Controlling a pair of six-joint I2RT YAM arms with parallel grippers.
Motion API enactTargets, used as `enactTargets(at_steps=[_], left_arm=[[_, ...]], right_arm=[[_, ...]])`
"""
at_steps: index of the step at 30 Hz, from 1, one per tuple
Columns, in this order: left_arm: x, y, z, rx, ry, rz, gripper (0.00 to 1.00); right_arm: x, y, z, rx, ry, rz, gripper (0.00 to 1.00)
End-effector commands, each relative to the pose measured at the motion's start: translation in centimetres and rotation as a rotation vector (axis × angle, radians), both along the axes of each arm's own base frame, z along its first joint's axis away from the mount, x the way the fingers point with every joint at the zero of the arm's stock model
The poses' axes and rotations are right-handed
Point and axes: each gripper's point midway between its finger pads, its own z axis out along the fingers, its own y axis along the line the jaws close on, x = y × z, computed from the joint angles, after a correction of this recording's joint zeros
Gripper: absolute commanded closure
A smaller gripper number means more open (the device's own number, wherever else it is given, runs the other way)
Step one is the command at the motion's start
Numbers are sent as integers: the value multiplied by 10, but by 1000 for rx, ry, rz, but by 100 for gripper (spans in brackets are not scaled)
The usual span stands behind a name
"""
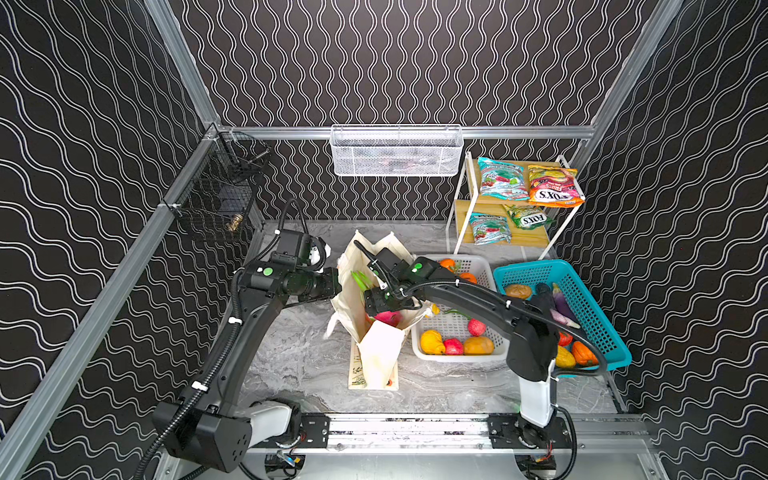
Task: Place the food into the grocery bag and tie it
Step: 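Lift the dragon fruit with the right gripper and carry it into the tote, then open the right gripper to release the dragon fruit and withdraw upward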
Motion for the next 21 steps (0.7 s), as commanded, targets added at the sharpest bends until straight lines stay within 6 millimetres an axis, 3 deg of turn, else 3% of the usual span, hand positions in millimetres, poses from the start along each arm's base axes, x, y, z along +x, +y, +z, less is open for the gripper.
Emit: enactTargets(at_steps=[1, 8, 13, 21], left_arm=[[2, -1, 8, -9, -32, -10, 100], [1, -2, 7, -9, -31, -13, 100], [0, -2, 6, -9, -28, -14, 100], [-1, -1, 5, -8, -26, -15, 100]], right_arm=[[-3, -9, -13, -73, 31, 1, 13], [0, -5, -36, -90, 40, -13, 10], [3, -1, -42, -74, 32, -28, 1], [9, 2, -27, -35, -9, -45, 1]])
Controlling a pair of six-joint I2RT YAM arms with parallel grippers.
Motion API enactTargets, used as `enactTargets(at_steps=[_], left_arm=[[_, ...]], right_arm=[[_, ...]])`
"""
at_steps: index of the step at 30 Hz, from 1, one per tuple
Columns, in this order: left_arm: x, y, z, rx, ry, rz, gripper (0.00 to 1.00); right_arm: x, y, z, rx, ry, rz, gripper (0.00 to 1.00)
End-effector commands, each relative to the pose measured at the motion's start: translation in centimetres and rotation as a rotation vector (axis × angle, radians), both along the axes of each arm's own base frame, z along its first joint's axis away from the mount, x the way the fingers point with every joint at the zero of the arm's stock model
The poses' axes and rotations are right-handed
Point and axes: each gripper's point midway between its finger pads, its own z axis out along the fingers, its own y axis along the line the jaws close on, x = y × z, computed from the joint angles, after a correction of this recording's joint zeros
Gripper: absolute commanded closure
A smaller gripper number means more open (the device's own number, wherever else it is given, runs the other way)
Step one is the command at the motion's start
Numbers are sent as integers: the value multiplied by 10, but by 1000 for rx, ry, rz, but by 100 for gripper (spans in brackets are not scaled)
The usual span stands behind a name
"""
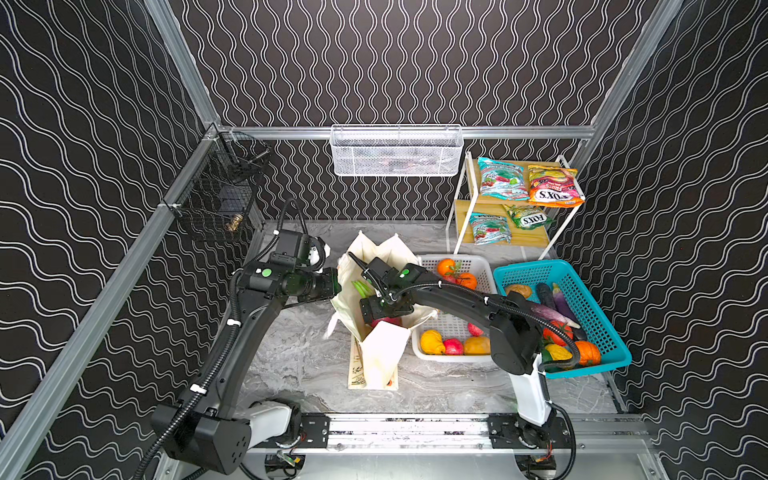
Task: Place the food into the grocery bag and tie it
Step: 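Open the right gripper to release the dragon fruit and withdraw upward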
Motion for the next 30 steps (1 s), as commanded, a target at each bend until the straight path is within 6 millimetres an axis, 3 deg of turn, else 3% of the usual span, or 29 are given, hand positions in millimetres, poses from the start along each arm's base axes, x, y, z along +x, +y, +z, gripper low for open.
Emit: enactTargets(at_steps=[1, 8, 13, 20, 21, 26, 30], left_arm=[[0, -2, 3, -11, -20, -15, 100], [0, -3, 2, -16, -17, -13, 100], [-1, -2, 1, -11, -16, -12, 100], [0, -3, 1, -17, -13, -15, 100], [0, -3, 1, -17, -13, -15, 100], [0, -3, 0, -17, -12, -14, 100], [0, -3, -1, -17, -9, -13, 100]], right_arm=[[4, 1, 11, 20, -32, -19, 1], [5, 1, 16, 16, -35, -22, 1], [10, 0, 48, 63, -94, -45, 1], [12, 0, 113, 169, -182, -46, 1], [11, -3, 136, 205, -213, -49, 1], [10, -14, 202, 315, -327, -68, 1], [7, -35, 259, 412, -449, -112, 1]])
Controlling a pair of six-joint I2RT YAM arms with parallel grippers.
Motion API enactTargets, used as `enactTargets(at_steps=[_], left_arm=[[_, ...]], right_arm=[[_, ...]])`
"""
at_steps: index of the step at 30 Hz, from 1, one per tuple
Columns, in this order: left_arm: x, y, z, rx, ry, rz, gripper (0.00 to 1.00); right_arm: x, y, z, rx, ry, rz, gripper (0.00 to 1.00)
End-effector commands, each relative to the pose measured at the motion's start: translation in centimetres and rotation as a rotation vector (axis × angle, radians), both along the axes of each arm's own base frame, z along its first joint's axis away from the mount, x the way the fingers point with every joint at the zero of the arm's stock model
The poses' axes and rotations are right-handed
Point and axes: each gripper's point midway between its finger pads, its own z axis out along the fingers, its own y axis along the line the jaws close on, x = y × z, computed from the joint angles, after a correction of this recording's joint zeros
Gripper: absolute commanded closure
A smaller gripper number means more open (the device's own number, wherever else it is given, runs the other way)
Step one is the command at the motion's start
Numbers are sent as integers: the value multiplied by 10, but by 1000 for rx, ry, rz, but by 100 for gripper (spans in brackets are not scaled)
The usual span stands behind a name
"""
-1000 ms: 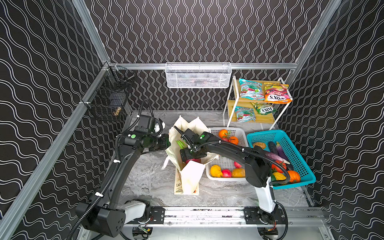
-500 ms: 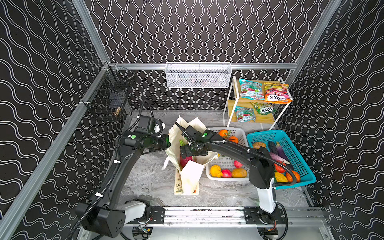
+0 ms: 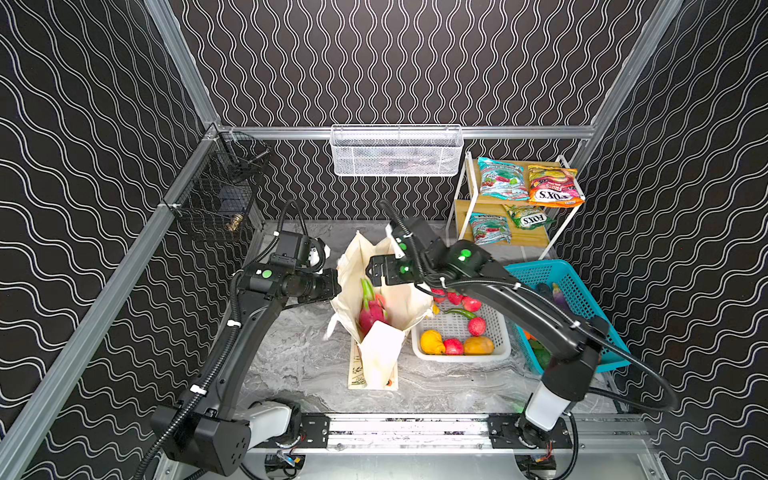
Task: Place the food into the grocery bag and tie it
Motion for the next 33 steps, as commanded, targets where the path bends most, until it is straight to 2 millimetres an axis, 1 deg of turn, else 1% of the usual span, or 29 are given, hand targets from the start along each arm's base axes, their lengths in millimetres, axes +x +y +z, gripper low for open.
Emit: enactTargets(at_steps=[1, 3, 5, 6, 8, 10, 13, 14, 16, 19, 22, 24, 25, 26, 30, 33], left_arm=[[1, -3, 2, -17, -9, -12, 100], [1, -4, 1, -18, -8, -13, 100], [1, -4, 1, -17, -8, -14, 100], [1, -4, 1, -17, -8, -13, 100], [1, -4, 2, -19, -10, -12, 100], [0, -4, 2, -22, -10, -12, 100], [0, -4, 3, -23, -12, -11, 100], [0, -4, 3, -22, -11, -11, 100], [0, -3, 3, -21, -11, -11, 100], [-1, -3, 3, -17, -8, -10, 100], [-1, -4, 2, -22, -6, -9, 100], [-1, -4, 2, -24, -5, -11, 100], [-1, -4, 2, -24, -5, -9, 100], [-1, -4, 2, -22, -6, -9, 100], [-1, -3, 1, -16, -2, -8, 100], [-2, -3, 0, -18, -1, -6, 100]], right_arm=[[3, -18, 46, 88, -110, -68, 1], [0, -36, 71, 125, -178, -108, 1], [0, -59, 88, 137, -238, -173, 2], [1, -71, 92, 135, -257, -208, 2], [6, -104, 93, 130, -282, -300, 3], [13, -137, 83, 123, -271, -382, 5], [26, -187, 55, 110, -226, -507, 6], [30, -202, 44, 101, -217, -542, 6], [35, -222, 24, 77, -188, -589, 6], [42, -239, -9, 41, -130, -624, 4], [50, -245, -41, 15, -80, -635, 3], [52, -242, -60, 1, -42, -630, 1], [57, -250, -69, -4, -24, -652, 1], [58, -250, -77, -11, -10, -650, 1], [66, -245, -100, -18, 31, -619, 1], [73, -241, -112, -19, 46, -597, 1]])
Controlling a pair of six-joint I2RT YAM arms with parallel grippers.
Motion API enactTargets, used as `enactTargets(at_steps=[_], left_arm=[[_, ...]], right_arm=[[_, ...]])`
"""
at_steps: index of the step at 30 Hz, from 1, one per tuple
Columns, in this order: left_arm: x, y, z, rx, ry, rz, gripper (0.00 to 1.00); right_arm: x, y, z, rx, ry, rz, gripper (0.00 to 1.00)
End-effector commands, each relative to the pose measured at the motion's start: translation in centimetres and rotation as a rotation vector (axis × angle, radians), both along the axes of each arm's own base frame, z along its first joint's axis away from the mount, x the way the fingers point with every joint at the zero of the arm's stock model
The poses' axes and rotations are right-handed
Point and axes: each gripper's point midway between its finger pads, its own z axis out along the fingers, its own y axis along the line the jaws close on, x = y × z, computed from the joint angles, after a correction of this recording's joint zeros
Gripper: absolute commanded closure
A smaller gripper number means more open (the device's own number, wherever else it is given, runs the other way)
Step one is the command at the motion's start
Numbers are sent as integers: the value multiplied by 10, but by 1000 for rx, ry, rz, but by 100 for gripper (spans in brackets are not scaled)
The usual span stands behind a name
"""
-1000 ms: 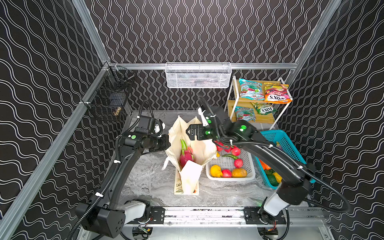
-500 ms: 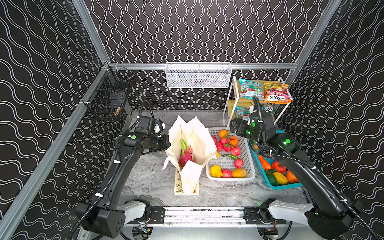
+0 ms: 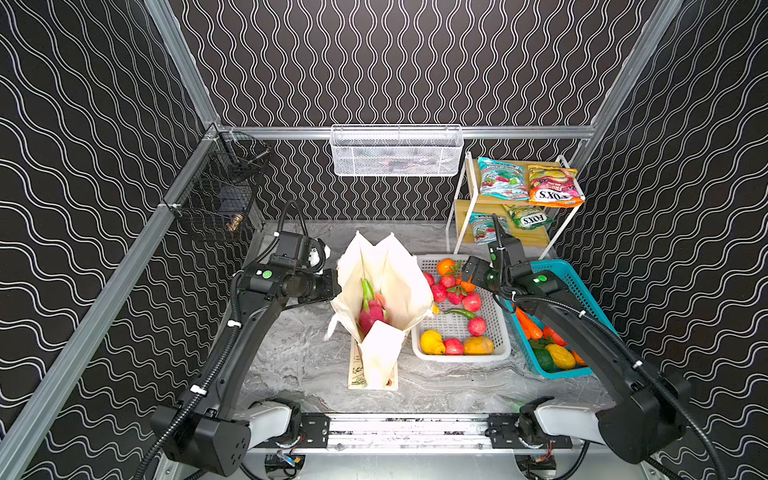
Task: Place the food into the grocery bag and tie it
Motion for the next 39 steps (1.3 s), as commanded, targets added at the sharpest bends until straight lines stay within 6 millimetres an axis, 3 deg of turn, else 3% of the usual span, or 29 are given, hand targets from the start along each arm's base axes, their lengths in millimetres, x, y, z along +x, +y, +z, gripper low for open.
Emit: enactTargets(at_steps=[1, 12, 19, 27, 39], left_arm=[[-2, -3, 1, -19, 0, -6, 100], [0, -4, 2, -22, -5, -10, 100], [0, -4, 2, -26, -8, -11, 100], [2, -6, 0, -29, -5, -14, 100], [1, -6, -4, -26, 2, -19, 100]], right_arm=[[15, 10, 0, 33, -38, 38, 1], [48, 35, -19, 42, -14, 117, 1], [67, 44, -43, 24, 24, 132, 2], [80, 46, -67, 11, 45, 111, 6], [95, 45, -76, 16, 26, 58, 3]])
